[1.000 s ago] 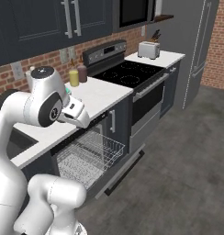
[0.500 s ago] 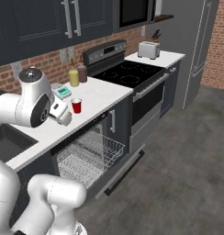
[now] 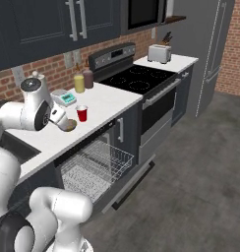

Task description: Pick up the cup and bowl from the counter, place them in the dishwasher, and close the dishwasher door.

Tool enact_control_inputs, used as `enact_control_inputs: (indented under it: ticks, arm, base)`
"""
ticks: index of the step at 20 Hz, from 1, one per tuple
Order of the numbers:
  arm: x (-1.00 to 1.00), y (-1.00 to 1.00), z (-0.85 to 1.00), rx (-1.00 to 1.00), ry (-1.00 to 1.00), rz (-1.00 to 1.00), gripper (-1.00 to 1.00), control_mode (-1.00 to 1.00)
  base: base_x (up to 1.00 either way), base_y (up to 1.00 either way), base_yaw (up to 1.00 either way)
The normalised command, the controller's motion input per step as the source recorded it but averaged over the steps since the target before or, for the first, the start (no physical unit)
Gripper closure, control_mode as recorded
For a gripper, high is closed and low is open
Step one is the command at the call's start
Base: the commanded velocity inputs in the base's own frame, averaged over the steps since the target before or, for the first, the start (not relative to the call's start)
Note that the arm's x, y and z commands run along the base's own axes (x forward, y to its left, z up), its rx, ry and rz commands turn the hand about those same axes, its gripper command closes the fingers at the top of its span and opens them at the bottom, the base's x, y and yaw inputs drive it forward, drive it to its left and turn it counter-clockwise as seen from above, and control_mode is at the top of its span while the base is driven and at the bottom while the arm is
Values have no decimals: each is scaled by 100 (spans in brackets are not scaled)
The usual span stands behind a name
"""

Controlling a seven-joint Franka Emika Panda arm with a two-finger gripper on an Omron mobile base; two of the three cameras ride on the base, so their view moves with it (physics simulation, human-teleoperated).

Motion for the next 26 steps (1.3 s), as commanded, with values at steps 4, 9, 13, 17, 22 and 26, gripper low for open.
enact_control_inputs:
  ticks: [4, 9, 13, 17, 22, 26]
  arm:
    - [68, -16, -33, 10, 7, -1, -100, -100]
    - [69, 1, -59, 13, 11, 0, -100, -100]
    - [78, 22, -70, 8, 16, 1, -100, -100]
    - [66, 45, -45, 0, 6, 0, -100, -100]
    - [68, 39, -25, 0, 4, 0, -100, -100]
    - [73, 30, -37, 0, 8, 0, -100, -100]
  base:
    - [0, 0, 0]
    - [0, 0, 0]
    - [0, 0, 0]
    - [0, 0, 0]
    - [0, 0, 0]
    - [0, 0, 0]
